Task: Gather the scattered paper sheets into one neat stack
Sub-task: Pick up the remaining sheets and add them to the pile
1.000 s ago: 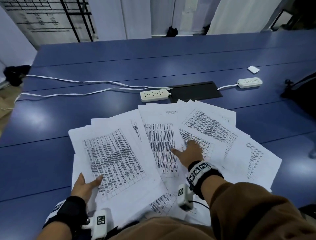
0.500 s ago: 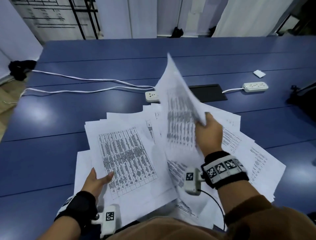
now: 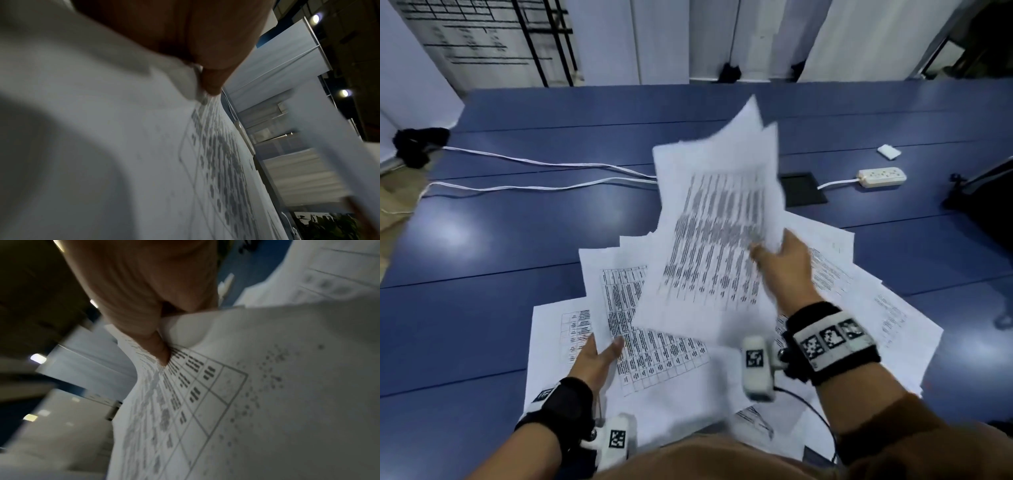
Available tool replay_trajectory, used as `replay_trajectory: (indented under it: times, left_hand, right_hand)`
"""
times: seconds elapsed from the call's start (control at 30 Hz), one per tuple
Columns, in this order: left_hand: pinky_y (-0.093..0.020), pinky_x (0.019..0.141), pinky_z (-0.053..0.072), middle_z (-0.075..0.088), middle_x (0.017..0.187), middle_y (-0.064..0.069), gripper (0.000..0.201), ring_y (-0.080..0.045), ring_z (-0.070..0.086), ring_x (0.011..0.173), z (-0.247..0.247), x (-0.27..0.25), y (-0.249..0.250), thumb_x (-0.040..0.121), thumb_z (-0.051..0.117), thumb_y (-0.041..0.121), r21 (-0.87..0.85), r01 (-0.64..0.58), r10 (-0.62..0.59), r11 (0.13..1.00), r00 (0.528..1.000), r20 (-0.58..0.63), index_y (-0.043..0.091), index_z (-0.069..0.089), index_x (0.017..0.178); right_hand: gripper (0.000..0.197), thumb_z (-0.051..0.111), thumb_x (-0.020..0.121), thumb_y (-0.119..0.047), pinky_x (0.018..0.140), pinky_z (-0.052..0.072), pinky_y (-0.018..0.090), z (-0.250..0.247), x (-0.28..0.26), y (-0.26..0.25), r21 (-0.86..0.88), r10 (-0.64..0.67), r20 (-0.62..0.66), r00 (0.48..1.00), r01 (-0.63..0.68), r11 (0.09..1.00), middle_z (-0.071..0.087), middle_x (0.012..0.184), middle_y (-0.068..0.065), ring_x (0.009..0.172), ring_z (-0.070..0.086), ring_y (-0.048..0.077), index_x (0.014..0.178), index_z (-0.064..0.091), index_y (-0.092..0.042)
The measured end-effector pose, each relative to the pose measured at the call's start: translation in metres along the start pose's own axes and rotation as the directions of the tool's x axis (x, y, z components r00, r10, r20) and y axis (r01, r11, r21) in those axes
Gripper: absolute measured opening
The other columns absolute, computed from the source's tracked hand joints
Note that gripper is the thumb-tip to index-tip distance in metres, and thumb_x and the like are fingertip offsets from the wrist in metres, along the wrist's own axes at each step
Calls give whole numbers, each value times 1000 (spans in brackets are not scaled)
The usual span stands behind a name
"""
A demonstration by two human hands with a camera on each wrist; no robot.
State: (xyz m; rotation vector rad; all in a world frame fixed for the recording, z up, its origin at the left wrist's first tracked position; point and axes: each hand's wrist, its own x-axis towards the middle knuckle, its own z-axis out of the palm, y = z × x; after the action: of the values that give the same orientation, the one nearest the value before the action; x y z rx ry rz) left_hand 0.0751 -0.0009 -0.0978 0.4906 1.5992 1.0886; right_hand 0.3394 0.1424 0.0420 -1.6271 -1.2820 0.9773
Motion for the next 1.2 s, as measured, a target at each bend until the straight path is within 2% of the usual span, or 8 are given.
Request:
replay_trajectory:
  times: [0.17,0.3,0.4,0.6,0.7,0.8,0.97,1.2]
  left_hand:
    - [-40,116,20,30,149,11,84,-18,26,142,-2,-2,9,82,51,68,-24,11,-9,1000,998,65,20,31,148]
    - [-38,103,41,67,117,2,67,-19,61,114,1,-6,3,64,83,32,115,-90,77,989,991,111,17,54,123]
    - [-33,97,39,61,121,-13,51,-26,56,112,1,-3,-4,85,67,-1,131,-53,47,990,998,44,4,46,131]
    - [-36,101,39,60,122,-7,43,-23,55,113,4,-1,-9,91,62,7,120,-53,57,991,998,-31,9,46,130]
    - [-46,109,36,57,132,-5,60,-25,53,123,-4,3,-17,84,71,20,144,-46,48,989,999,-10,16,42,136]
    - [-42,110,32,54,133,-3,59,-24,49,124,-4,-1,-14,86,69,13,125,-41,42,991,999,-6,15,39,137]
    - [-35,99,37,59,121,-9,50,-25,53,114,-1,-4,-10,88,61,-2,63,-18,17,998,1000,8,13,43,133]
    - [-38,101,34,58,124,-8,42,-26,51,121,-10,8,-16,91,57,1,-36,61,-61,997,998,6,19,44,127]
  right_hand:
    - [45,66,87,-7,61,53,23,44,-34,84,-151,280,306,910,-244,958,64,109,15,89,65,28,128,51,1]
    - [54,72,86,-30,84,51,36,59,-47,105,-253,353,346,869,-275,927,59,110,10,100,59,28,124,44,-4]
    - [35,57,96,-28,79,43,30,57,-45,106,-298,292,275,916,-208,932,55,105,12,91,54,24,113,34,-8]
    - [26,44,101,-12,60,43,24,46,-45,101,-524,314,550,774,27,851,52,98,9,75,50,17,124,48,-4]
    - [28,62,92,-24,87,52,38,29,-26,105,-533,256,404,878,-1,846,58,102,7,92,59,23,116,57,-9]
    - [77,80,74,-42,100,45,45,-7,10,114,-770,202,208,957,33,637,49,132,12,124,47,29,134,42,-14]
    - [139,85,48,-64,109,25,64,-52,55,131,-903,370,215,904,40,427,15,161,5,147,17,31,152,2,-25]
    - [118,83,44,-71,103,34,57,-56,64,133,-891,365,280,888,99,444,42,142,4,135,35,31,140,30,-28]
